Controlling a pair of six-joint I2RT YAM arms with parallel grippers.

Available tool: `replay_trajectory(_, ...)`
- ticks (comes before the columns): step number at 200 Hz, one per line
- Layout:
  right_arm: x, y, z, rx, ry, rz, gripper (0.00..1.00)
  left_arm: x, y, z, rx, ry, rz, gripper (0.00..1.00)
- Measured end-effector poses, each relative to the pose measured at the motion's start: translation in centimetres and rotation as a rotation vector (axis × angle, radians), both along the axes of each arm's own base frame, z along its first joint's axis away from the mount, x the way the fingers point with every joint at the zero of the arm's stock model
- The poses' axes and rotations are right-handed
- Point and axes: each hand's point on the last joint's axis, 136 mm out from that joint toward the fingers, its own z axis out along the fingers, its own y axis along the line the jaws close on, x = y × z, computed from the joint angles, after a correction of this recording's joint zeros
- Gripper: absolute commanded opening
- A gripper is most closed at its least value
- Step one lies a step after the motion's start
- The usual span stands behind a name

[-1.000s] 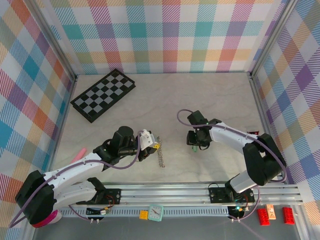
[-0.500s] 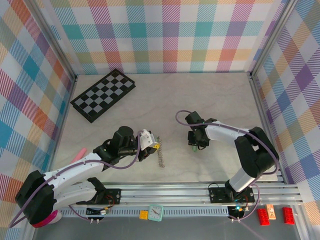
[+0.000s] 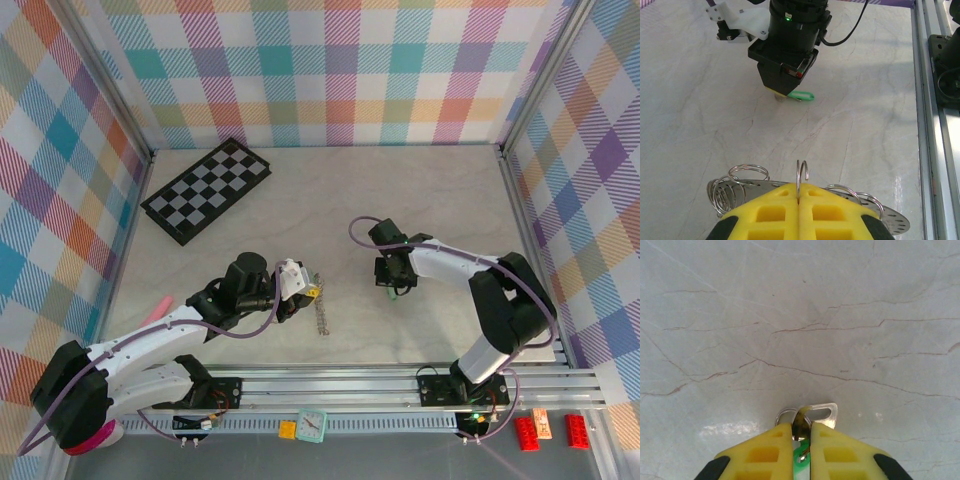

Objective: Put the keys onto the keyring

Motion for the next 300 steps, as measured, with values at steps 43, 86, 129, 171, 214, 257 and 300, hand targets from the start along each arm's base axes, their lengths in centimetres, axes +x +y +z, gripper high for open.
replay_trajectory(43,0.0,0.1,1.1,0.016,-0.023,0.009,0.08,0.2,-0.2,0.4,-0.014,-0.013,0.001,0.0)
replay_trajectory(86,0.0,0.2,1.0,0.019,-0.019,0.023,0.06,0.2,-0.2,0.3,-0.013,-0.011,0.002,0.0)
replay_trajectory(129,-0.1,0.5,0.8,0.032,-0.006,0.032,0.16,0.2,-0.2,0.3,-0.014,-0.011,0.002,0.0)
replay_trajectory(171,-0.4,0.3,0.1,0.012,0.018,0.035,0.23,0.2,-0.2,0.3,-0.014,-0.011,0.002,0.0)
replay_trajectory(214,-0.4,-0.1,-0.1,-0.012,0.019,0.03,0.24,0.2,-0.2,0.3,-0.016,-0.005,0.005,0.0)
replay_trajectory(257,-0.5,-0.6,-0.2,-0.038,0.019,0.025,0.21,0.2,-0.2,0.3,-0.017,-0.001,0.007,0.0)
replay_trajectory(300,-0.3,-1.0,-0.2,-0.066,0.017,0.019,0.2,0.2,-0.2,0.3,-0.018,0.002,0.008,0.0)
